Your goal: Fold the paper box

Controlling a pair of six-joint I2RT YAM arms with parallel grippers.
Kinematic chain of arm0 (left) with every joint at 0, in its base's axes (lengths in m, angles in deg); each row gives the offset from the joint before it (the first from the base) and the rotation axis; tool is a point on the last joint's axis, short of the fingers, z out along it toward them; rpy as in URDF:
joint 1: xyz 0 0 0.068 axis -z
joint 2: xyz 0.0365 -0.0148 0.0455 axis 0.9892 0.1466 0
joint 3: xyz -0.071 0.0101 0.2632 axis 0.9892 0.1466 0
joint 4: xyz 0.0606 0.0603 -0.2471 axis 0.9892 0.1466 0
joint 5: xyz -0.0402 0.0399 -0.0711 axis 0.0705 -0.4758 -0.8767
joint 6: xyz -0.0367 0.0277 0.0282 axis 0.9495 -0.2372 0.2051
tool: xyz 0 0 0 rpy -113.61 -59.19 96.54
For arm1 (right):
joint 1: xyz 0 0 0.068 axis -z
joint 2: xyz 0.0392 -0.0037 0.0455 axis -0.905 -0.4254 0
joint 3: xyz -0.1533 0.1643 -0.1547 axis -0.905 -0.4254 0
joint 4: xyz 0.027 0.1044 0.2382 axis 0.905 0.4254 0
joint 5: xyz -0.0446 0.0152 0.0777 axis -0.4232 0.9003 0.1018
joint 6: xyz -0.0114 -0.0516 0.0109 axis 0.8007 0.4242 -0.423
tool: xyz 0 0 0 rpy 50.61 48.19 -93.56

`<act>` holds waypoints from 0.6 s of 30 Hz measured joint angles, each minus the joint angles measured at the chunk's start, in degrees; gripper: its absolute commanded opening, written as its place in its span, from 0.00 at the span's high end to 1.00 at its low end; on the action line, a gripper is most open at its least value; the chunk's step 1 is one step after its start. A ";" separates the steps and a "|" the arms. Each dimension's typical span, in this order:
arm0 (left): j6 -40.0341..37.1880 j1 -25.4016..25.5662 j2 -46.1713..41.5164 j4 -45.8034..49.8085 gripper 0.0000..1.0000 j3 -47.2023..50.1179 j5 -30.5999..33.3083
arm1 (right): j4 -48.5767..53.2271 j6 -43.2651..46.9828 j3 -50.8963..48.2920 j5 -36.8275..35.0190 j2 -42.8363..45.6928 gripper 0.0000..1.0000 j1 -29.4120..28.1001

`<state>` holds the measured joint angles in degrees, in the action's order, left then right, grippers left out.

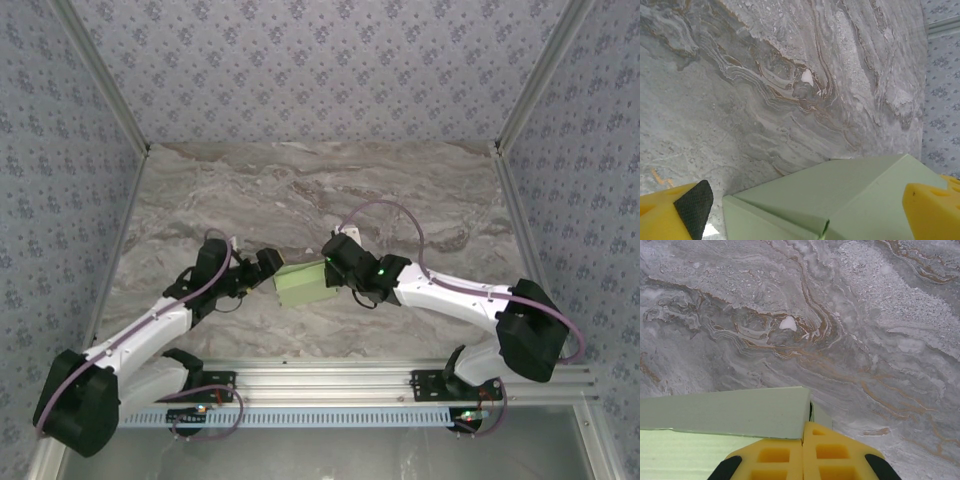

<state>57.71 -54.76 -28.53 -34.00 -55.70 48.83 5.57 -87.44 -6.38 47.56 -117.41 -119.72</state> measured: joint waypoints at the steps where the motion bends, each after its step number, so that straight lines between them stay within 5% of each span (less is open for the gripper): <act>1: -1.46 -0.02 -1.03 1.62 0.01 -0.59 0.57 | 0.00 0.00 0.00 0.02 -0.02 0.94 0.00; 8: -20.46 -1.09 -6.75 10.32 0.01 -8.39 3.54 | -0.02 0.31 0.00 0.07 -0.02 0.94 0.11; 18: -69.75 7.69 -9.14 12.07 0.01 -12.02 -6.01 | -0.46 1.16 0.00 1.66 -0.02 0.94 1.75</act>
<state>-12.04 -47.07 -37.67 -21.94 -67.72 42.82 5.11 -86.28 -6.38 49.22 -117.43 -117.97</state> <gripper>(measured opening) 0.993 0.064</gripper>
